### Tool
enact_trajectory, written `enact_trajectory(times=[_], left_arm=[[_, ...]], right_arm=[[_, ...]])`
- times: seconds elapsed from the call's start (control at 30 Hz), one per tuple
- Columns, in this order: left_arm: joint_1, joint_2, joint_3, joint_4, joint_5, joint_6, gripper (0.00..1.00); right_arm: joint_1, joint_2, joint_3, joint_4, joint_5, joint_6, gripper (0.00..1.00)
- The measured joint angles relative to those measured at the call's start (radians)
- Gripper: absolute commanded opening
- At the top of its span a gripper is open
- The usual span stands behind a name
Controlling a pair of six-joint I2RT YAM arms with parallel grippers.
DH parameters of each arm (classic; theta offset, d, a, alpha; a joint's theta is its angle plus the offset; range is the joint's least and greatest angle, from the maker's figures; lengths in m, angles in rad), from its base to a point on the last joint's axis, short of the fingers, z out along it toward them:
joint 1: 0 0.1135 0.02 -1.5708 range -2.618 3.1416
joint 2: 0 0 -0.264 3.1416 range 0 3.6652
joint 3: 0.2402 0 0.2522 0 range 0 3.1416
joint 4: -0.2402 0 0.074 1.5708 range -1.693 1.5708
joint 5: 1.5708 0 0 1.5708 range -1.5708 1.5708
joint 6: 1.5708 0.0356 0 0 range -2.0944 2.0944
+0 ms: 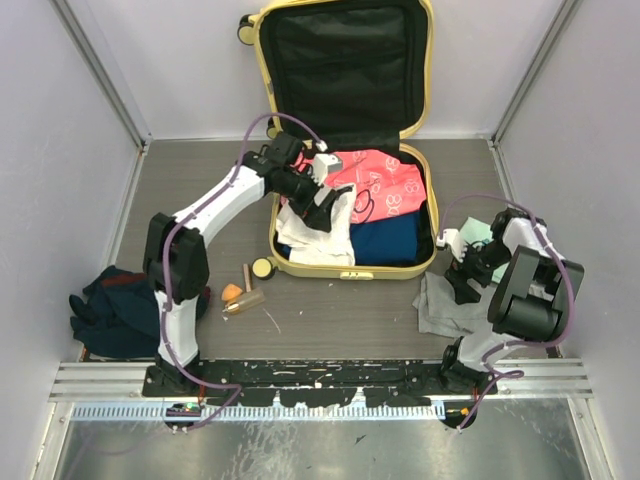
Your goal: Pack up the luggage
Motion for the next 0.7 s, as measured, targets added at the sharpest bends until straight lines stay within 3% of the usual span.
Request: enact_trajectory(times=[0.13, 0.23, 0.4, 0.5, 0.7], left_arm=[[0.009, -0.108, -0.071, 0.046, 0.003, -0.015, 0.98], [0.004, -0.172, -0.101, 0.071, -0.007, -0.019, 0.98], [0.017, -0.218, -0.126, 0.114, -0.029, -0.041, 0.98], [0.046, -0.22, -0.137, 0.128, -0.046, -0.053, 0.98], [0.081, -0.239, -0.182, 0.151, -0.086, -0.061, 0.98]], right_arm=[[0.0, 0.068, -0.002, 0.023, -0.018, -0.029, 0.82], [-0.008, 0.076, -0.021, 0.03, -0.051, -0.04, 0.63], [-0.009, -0.003, -0.108, 0.038, -0.076, -0.058, 0.19], [-0.007, -0.097, -0.161, 0.051, -0.072, -0.076, 0.02], [-0.005, -0.315, -0.235, 0.015, -0.078, -0.128, 0.01]])
